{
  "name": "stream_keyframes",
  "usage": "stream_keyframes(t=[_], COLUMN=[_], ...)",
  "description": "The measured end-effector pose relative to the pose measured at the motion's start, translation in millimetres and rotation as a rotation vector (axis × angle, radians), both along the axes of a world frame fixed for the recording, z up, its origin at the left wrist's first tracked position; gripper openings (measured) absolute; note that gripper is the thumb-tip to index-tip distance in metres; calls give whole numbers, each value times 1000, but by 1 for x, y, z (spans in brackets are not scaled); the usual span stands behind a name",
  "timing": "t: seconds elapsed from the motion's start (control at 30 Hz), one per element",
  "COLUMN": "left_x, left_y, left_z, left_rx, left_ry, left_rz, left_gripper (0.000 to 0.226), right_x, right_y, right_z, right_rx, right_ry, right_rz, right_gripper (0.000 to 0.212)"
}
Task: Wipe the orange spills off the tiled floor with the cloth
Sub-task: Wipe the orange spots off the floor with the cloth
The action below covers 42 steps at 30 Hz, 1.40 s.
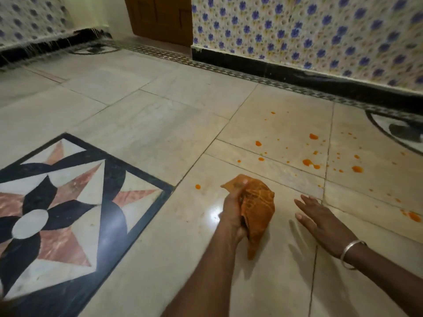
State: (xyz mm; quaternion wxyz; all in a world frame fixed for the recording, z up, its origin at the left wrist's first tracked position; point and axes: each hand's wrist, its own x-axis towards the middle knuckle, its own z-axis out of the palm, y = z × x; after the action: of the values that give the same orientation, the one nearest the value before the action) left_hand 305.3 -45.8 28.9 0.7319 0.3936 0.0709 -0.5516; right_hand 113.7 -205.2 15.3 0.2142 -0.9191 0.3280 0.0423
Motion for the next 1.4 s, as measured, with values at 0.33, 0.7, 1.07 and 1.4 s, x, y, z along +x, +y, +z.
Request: stream_keyframes(t=[0.33, 0.7, 1.07, 1.4], left_x=[32, 73, 94, 151], left_y=[-12, 4, -10, 4], left_z=[-16, -2, -87, -117], left_rx=[64, 107, 1000, 1262], left_ry=[4, -238, -1859, -1743], left_rz=[73, 53, -478, -355], left_gripper=[71, 49, 64, 62], right_x=[40, 122, 150, 149], right_y=[38, 45, 43, 42], right_z=[-10, -54, -105, -113], right_rx=[-119, -76, -254, -254], right_ry=[92, -107, -35, -85], right_rz=[158, 137, 163, 148], right_gripper=[96, 63, 67, 65])
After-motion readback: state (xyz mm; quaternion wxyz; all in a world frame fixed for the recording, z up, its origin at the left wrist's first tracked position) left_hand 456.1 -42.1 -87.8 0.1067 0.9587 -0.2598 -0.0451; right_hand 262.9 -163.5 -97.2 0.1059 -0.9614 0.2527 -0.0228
